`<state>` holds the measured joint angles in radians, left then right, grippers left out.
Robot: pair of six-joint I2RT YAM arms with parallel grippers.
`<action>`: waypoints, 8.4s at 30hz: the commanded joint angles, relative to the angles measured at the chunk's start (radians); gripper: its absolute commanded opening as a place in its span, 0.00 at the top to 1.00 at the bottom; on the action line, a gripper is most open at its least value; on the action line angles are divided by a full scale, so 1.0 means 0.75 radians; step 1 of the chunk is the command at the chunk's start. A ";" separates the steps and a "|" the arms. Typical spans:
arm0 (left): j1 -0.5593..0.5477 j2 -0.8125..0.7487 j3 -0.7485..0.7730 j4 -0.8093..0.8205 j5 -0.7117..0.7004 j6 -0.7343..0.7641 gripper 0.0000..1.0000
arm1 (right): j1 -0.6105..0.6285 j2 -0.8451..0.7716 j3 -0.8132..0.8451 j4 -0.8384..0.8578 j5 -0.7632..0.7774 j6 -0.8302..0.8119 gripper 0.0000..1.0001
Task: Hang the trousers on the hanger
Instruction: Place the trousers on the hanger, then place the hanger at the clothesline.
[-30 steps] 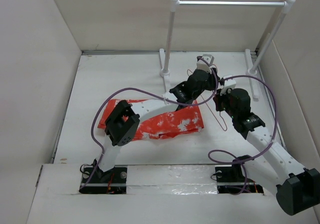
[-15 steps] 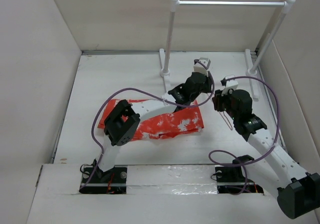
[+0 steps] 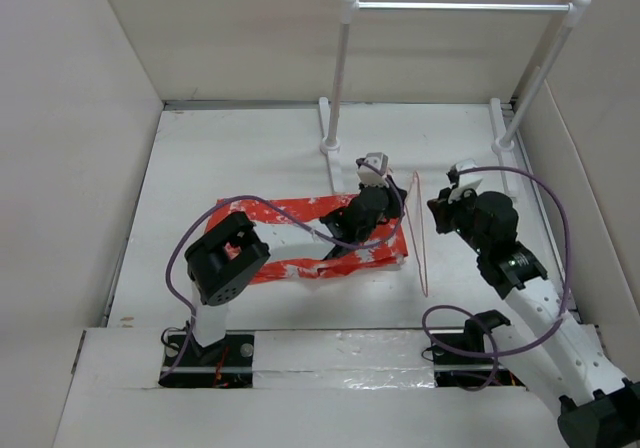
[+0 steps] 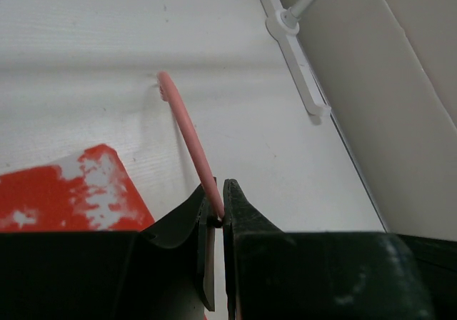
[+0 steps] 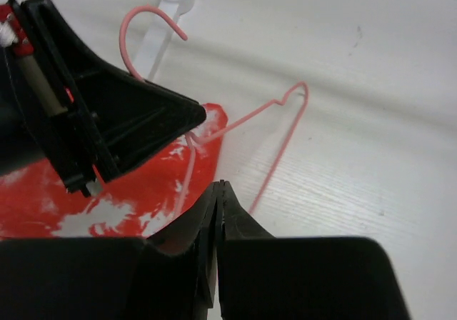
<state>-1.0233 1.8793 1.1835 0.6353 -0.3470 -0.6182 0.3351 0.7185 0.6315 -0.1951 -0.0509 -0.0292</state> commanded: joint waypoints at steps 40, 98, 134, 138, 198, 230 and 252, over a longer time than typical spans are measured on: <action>-0.141 0.055 -0.382 0.452 -0.491 -0.108 1.00 | -0.032 0.968 -0.267 0.933 -0.321 0.252 0.38; 0.131 -0.372 -0.382 0.131 0.383 0.763 1.00 | -0.735 0.523 -0.288 0.733 -0.192 0.299 1.00; 0.035 -0.323 -0.259 -0.011 0.209 0.647 1.00 | -0.490 0.267 -0.159 0.439 -0.251 0.170 0.63; 0.035 -0.338 -0.271 0.018 0.158 0.573 1.00 | 0.044 0.114 -0.200 0.362 -0.127 0.255 1.00; 0.137 -0.485 0.142 -0.084 0.594 0.569 0.63 | 0.537 0.018 -0.384 1.215 -0.071 0.765 1.00; 0.188 -1.000 -0.011 -0.005 0.530 0.646 0.01 | 0.263 -0.046 -0.010 0.860 0.015 0.771 1.00; -0.008 -1.309 -0.770 0.026 0.085 0.499 0.12 | -0.531 0.326 0.587 0.798 -0.298 0.753 1.00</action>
<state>-0.9802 0.9344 0.6296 0.6037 -0.1688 -0.2802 -0.0257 0.9585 0.9432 0.1936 -0.2272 0.5282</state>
